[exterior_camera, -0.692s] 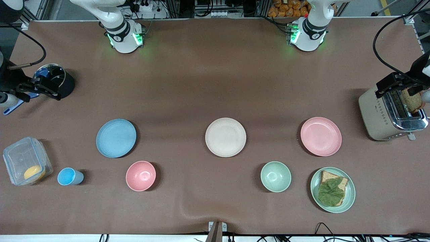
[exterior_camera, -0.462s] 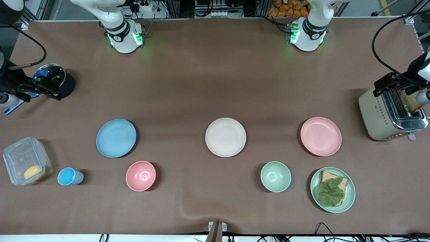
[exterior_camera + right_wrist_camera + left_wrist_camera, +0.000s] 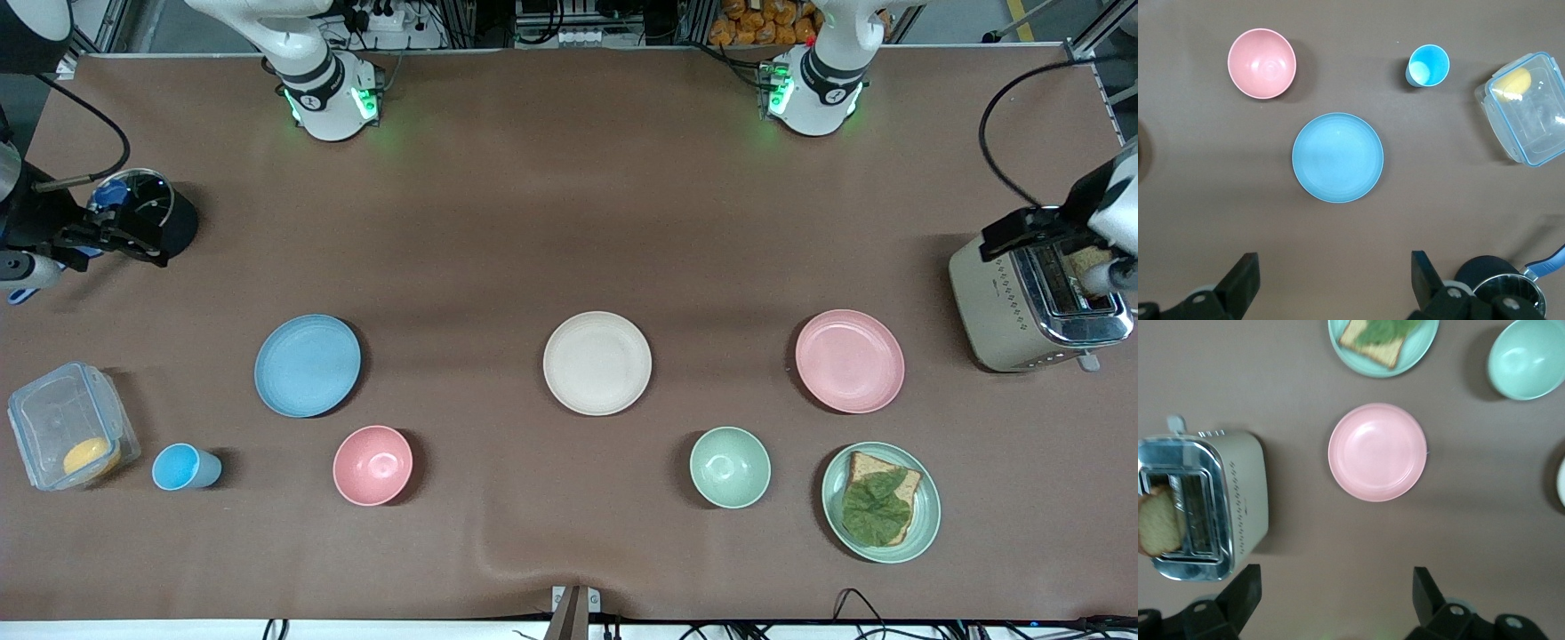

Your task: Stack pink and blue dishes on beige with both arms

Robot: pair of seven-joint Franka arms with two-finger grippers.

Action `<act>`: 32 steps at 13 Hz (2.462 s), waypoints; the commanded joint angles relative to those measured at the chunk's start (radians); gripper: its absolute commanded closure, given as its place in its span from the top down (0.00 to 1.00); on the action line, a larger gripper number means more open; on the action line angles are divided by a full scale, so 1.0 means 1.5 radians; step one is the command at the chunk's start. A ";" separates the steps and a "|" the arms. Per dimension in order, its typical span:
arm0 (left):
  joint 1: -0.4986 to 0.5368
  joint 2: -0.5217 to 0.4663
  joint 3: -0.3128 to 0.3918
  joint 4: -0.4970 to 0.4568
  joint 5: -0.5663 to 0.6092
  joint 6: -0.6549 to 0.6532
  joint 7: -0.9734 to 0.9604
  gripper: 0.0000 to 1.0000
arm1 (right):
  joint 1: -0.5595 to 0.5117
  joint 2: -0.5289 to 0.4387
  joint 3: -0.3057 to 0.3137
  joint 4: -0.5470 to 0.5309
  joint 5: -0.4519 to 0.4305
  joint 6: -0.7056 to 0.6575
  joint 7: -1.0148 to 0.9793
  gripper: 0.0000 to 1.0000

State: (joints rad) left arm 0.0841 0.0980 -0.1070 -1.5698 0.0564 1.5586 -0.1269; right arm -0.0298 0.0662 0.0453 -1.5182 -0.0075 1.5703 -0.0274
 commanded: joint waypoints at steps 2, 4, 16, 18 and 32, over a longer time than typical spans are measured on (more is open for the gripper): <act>0.003 0.009 -0.002 -0.175 0.033 0.189 -0.079 1.00 | -0.033 0.025 0.012 -0.010 -0.003 0.021 -0.009 1.00; 0.016 0.015 -0.001 -0.262 0.053 0.306 -0.084 1.00 | -0.035 0.052 0.012 -0.009 -0.002 0.032 -0.009 1.00; 0.112 0.217 0.000 -0.377 0.052 0.647 -0.116 1.00 | -0.061 0.272 0.012 0.011 0.025 0.121 -0.006 1.00; 0.112 0.221 -0.001 -0.371 0.052 0.647 -0.120 1.00 | -0.057 0.306 0.011 0.006 0.018 0.131 -0.011 1.00; 0.106 0.242 -0.002 -0.348 0.052 0.647 -0.152 0.00 | -0.092 0.380 0.013 -0.196 0.028 0.385 -0.020 0.30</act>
State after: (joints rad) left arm 0.2426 0.4512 -0.1077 -2.1103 0.1149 2.5256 -0.3238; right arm -0.1493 0.6353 0.0452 -1.8150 0.0184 2.1365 -0.0455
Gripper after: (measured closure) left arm 0.841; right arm 0.088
